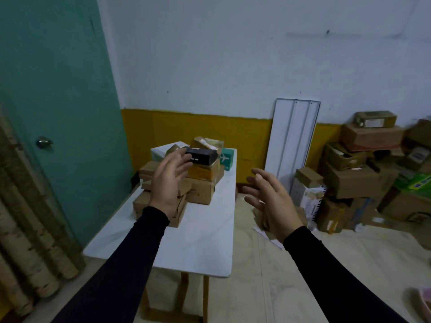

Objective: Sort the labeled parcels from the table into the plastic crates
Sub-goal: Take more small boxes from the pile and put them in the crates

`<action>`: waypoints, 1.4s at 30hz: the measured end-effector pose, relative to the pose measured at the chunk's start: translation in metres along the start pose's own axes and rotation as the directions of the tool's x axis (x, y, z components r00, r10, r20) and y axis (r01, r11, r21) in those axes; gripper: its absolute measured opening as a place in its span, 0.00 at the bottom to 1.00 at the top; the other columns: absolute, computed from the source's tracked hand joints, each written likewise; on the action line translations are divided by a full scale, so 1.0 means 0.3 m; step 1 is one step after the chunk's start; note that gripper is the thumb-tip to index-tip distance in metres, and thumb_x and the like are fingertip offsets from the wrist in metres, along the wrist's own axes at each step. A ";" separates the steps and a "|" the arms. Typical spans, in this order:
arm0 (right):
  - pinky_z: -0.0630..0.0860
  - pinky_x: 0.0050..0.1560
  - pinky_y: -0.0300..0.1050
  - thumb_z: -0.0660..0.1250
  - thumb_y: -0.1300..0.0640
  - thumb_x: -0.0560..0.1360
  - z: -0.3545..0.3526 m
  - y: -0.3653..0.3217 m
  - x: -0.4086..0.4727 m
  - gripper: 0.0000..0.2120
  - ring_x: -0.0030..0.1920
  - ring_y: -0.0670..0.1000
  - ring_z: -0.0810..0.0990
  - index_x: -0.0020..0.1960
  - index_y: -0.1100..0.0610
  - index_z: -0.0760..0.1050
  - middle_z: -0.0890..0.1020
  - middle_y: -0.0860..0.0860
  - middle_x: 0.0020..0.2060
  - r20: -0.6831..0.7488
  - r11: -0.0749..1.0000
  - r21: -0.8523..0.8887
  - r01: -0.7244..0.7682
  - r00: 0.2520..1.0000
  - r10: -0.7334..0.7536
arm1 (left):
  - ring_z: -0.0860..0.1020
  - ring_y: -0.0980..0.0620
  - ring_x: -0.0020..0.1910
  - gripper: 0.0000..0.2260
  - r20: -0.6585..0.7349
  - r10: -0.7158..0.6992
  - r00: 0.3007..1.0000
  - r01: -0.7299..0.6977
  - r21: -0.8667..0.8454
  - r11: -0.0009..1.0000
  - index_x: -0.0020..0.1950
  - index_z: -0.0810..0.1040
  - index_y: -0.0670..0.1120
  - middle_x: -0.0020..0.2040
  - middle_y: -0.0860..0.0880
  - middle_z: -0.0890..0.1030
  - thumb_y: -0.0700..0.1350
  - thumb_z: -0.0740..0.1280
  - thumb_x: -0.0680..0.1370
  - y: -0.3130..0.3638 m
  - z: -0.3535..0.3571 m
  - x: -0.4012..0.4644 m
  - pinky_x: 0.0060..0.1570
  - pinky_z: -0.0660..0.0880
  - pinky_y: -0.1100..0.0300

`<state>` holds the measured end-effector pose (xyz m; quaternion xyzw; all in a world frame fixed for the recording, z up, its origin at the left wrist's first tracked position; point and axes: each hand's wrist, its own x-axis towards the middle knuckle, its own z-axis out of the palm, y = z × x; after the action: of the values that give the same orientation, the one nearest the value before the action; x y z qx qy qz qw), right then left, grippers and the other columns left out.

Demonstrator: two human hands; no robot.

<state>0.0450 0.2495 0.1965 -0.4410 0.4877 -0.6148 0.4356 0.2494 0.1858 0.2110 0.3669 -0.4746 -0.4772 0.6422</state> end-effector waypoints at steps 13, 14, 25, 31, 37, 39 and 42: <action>0.80 0.58 0.51 0.62 0.50 0.81 -0.243 0.187 0.950 0.10 0.56 0.51 0.82 0.62 0.48 0.75 0.81 0.50 0.56 0.272 0.994 -0.052 -0.094 0.957 0.105 | 0.81 0.50 0.53 0.11 -0.325 0.010 0.946 0.017 0.080 0.997 0.58 0.79 0.47 0.56 0.45 0.83 0.45 0.57 0.84 -0.389 0.347 0.605 0.53 0.75 0.57; 0.79 0.58 0.50 0.63 0.50 0.81 -0.247 0.199 1.015 0.09 0.56 0.51 0.81 0.61 0.47 0.75 0.82 0.49 0.55 0.306 0.991 -0.083 -0.106 0.944 0.127 | 0.81 0.50 0.52 0.11 -0.366 0.000 0.931 0.034 0.087 0.996 0.59 0.78 0.46 0.55 0.45 0.83 0.45 0.57 0.84 -0.407 0.362 0.631 0.52 0.75 0.57; 0.80 0.55 0.44 0.64 0.49 0.81 -0.053 0.310 1.484 0.05 0.54 0.46 0.80 0.54 0.41 0.76 0.81 0.44 0.53 0.651 0.968 -0.245 0.055 0.749 0.122 | 0.80 0.50 0.49 0.12 -0.686 0.084 0.723 0.091 0.215 0.972 0.59 0.78 0.47 0.54 0.45 0.82 0.47 0.57 0.84 -0.537 0.318 0.866 0.52 0.74 0.55; 0.78 0.61 0.50 0.63 0.49 0.81 0.122 0.372 1.658 0.08 0.55 0.46 0.80 0.58 0.46 0.77 0.81 0.44 0.53 0.767 0.952 -0.276 0.130 0.627 0.137 | 0.79 0.52 0.50 0.11 -0.751 0.099 0.653 0.220 0.313 0.924 0.62 0.76 0.48 0.54 0.49 0.80 0.48 0.59 0.83 -0.634 0.228 0.996 0.52 0.74 0.56; 0.68 0.62 0.44 0.58 0.46 0.83 0.308 0.580 1.658 0.16 0.60 0.47 0.74 0.68 0.50 0.71 0.76 0.45 0.58 0.883 0.857 -0.445 0.260 0.285 0.372 | 0.76 0.41 0.59 0.14 -0.904 -0.095 0.416 0.596 0.192 0.780 0.63 0.75 0.46 0.62 0.41 0.79 0.48 0.62 0.80 -0.827 0.084 0.949 0.62 0.72 0.49; 0.66 0.66 0.45 0.55 0.46 0.84 0.364 0.662 1.650 0.20 0.68 0.52 0.71 0.73 0.52 0.67 0.73 0.48 0.65 0.869 0.811 -0.492 0.316 0.228 0.438 | 0.73 0.41 0.66 0.18 -0.928 -0.150 0.342 0.696 0.143 0.703 0.69 0.73 0.46 0.68 0.43 0.75 0.49 0.62 0.81 -0.880 0.062 0.917 0.67 0.69 0.49; 0.60 0.73 0.49 0.54 0.47 0.84 0.418 0.777 1.656 0.25 0.75 0.56 0.63 0.79 0.51 0.57 0.62 0.53 0.77 0.808 0.737 -0.587 0.335 0.180 0.562 | 0.68 0.41 0.70 0.22 -0.961 -0.200 0.191 0.769 0.020 0.639 0.75 0.66 0.45 0.73 0.43 0.69 0.48 0.59 0.82 -0.954 0.057 0.887 0.68 0.66 0.52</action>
<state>0.0759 -0.2909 0.0426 -0.8044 0.3098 0.0690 0.5022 0.1822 -0.1491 0.0204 0.8517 0.0004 -0.2373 0.4672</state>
